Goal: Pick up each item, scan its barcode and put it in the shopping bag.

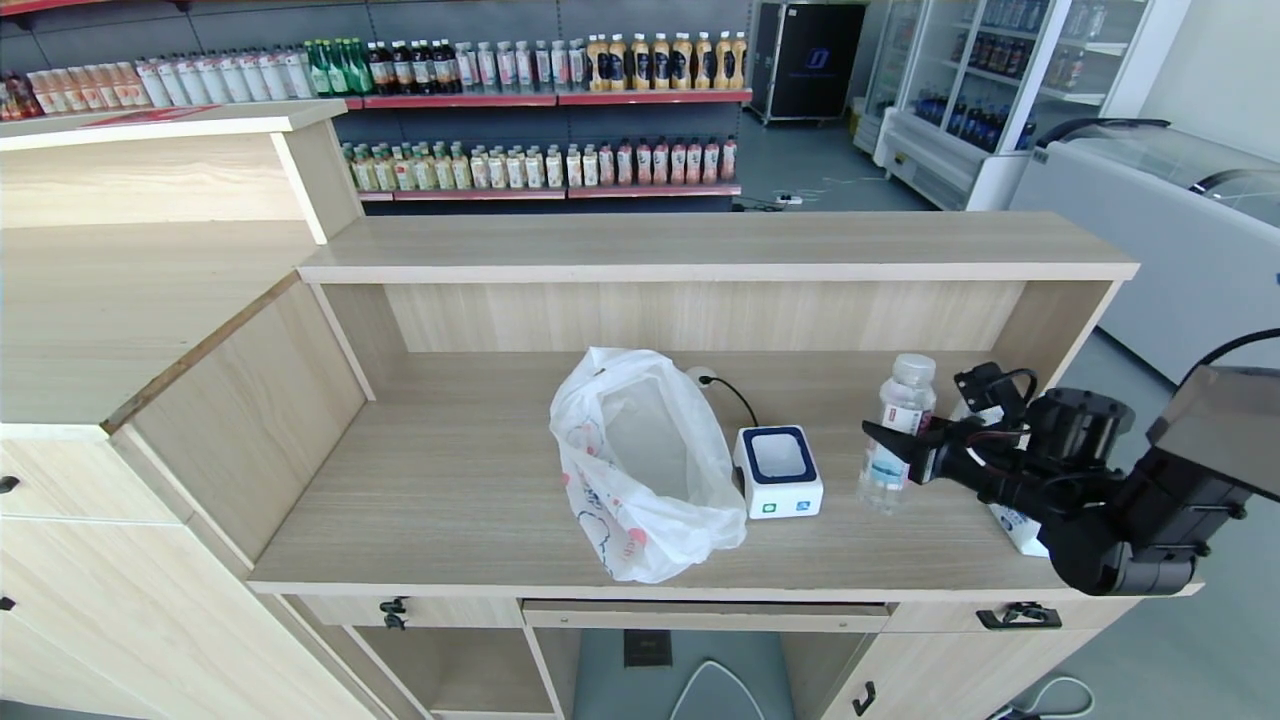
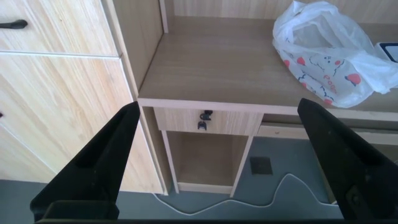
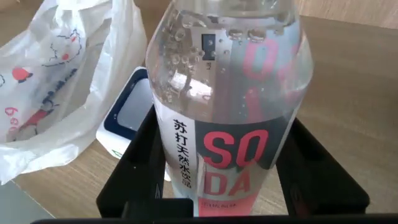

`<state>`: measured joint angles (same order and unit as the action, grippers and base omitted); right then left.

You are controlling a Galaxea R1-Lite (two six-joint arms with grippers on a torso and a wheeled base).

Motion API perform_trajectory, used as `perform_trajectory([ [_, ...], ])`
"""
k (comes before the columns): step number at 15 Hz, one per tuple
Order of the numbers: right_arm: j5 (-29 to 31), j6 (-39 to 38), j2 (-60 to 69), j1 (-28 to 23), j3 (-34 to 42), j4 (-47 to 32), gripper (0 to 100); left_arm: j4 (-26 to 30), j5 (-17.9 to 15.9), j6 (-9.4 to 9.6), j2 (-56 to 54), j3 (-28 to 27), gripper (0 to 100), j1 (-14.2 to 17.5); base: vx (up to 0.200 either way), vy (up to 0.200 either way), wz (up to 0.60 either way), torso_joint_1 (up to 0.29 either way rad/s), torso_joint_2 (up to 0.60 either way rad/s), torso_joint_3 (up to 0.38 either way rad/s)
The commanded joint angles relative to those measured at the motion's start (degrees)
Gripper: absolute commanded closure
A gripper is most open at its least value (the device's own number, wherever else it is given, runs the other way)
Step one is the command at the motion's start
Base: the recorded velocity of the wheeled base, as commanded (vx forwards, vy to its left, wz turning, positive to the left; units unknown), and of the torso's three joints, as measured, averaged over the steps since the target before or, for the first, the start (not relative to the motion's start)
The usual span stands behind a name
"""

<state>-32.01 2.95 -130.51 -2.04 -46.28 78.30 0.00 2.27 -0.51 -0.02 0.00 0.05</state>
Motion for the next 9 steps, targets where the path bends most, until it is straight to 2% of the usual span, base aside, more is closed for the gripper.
perform_trajectory([
  [1, -4.1, -5.1, 10.4, -1.7, 3.4, -1.9, 100, 0.0, 0.0, -0.02, 0.0, 0.0, 0, 0.0, 0.0, 0.0, 0.0, 0.0, 0.0, 0.0],
  [3, -11.2, -13.8, 18.2, -1.8, 3.7, -2.5, 100, 0.0, 0.0, -0.02, 0.0, 0.0, 0, 0.0, 0.0, 0.0, 0.0, 0.0, 0.0, 0.0],
  [4, -17.6, -20.9, 25.0, -2.1, 3.6, -3.8, 100, 0.0, 0.0, -0.02, 0.0, 0.0, 0, 0.0, 0.0, 0.0, 0.0, 0.0, 0.0, 0.0],
  [7, -34.3, -34.2, 36.8, -3.9, 3.1, -3.5, 100, 0.0, 0.0, -0.02, 0.0, 0.0, 0, 0.0, 0.0, 0.0, 0.0, 0.0, 0.0, 0.0],
  [9, -39.3, -42.3, 43.3, -3.5, 2.9, -3.4, 100, 0.0, 0.0, -0.02, 0.0, 0.0, 0, 0.0, 0.0, 0.0, 0.0, 0.0, 0.0, 0.0],
])
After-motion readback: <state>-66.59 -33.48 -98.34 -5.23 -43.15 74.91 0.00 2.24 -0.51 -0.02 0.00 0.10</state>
